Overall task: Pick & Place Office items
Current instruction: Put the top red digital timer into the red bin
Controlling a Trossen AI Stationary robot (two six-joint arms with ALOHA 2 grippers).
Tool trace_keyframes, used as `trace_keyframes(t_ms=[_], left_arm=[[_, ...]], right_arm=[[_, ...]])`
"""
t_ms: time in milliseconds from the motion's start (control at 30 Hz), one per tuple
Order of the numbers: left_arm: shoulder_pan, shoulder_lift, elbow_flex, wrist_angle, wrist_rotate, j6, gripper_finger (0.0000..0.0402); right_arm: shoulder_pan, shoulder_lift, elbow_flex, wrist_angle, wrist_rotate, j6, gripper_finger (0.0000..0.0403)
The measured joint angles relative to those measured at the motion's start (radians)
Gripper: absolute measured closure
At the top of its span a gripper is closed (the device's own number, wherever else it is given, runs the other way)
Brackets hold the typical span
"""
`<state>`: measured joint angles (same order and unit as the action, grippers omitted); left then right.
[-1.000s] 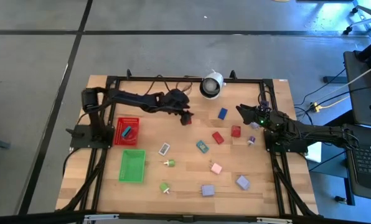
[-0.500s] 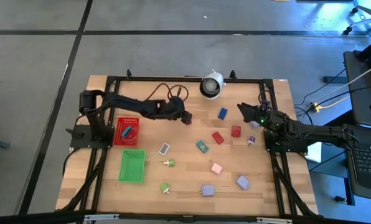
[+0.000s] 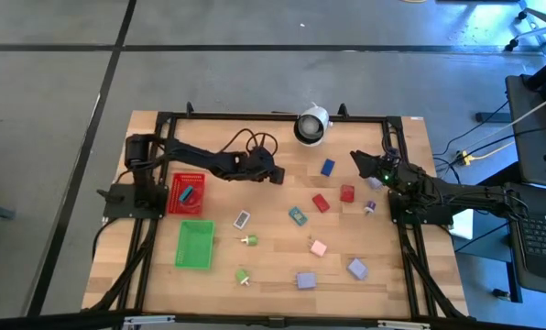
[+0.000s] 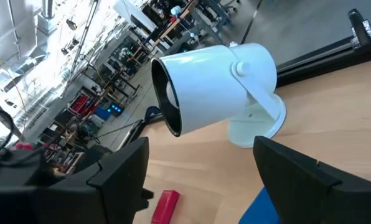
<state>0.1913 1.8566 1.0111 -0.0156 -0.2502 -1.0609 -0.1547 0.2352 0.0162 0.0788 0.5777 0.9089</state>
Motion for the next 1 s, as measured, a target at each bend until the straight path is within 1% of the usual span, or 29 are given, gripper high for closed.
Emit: trace_keyframes(t_ms=[167, 300, 367, 500, 567, 600, 733, 800, 833, 900, 1000], left_arm=[[-0.001, 0.033, 0.0, 0.01, 0.009, -0.027, 0.0162], [-0.006, 0.065, 0.0, 0.11, 0.009, -0.024, 0.0162], [-0.008, 0.084, 0.0, 0.156, 0.016, -0.003, 0.0162], [-0.009, 0.097, 0.002, 0.146, 0.011, 0.041, 0.0162], [-0.01, 0.098, 0.003, 0.139, -0.011, 0.106, 0.0162], [-0.01, 0.099, 0.002, 0.142, -0.027, 0.162, 0.0162], [-0.006, 0.103, -0.001, 0.213, -0.042, 0.485, 0.0162], [-0.008, 0.102, 0.0, 0.226, -0.028, 0.605, 0.0162], [-0.009, 0.102, 0.0, 0.225, -0.019, 0.637, 0.0162], [-0.009, 0.102, 0.0, 0.226, 0.007, 0.649, 0.0162], [-0.008, 0.101, 0.0, 0.226, 0.008, 0.593, 0.0162]], right_arm=[[0.0, 0.0, 0.0, 0.0, -0.041, 0.0, 0.0111], [0.0, 0.0, 0.0, 0.0, -0.044, -0.001, 0.0111], [0.0, 0.0, 0.0, 0.0, -0.046, -0.006, 0.0111], [0.0, 0.0, 0.0, -0.004, -0.047, -0.011, 0.0111], [0.0, 0.0, 0.0, -0.005, -0.052, -0.012, 0.0111], [0.0, 0.0, 0.0, -0.005, -0.054, -0.021, 0.0111], [0.0, 0.0, 0.0, -0.005, -0.059, -0.073, 0.0111], [0.0, 0.0, 0.0, -0.005, -0.063, -0.086, 0.0111], [0.0, 0.0, 0.0, -0.005, -0.063, -0.087, 0.0111], [0.0, 0.0, 0.0, -0.005, -0.063, -0.087, 0.0111], [0.0, 0.0, 0.0, -0.006, -0.063, -0.105, 0.0111]])
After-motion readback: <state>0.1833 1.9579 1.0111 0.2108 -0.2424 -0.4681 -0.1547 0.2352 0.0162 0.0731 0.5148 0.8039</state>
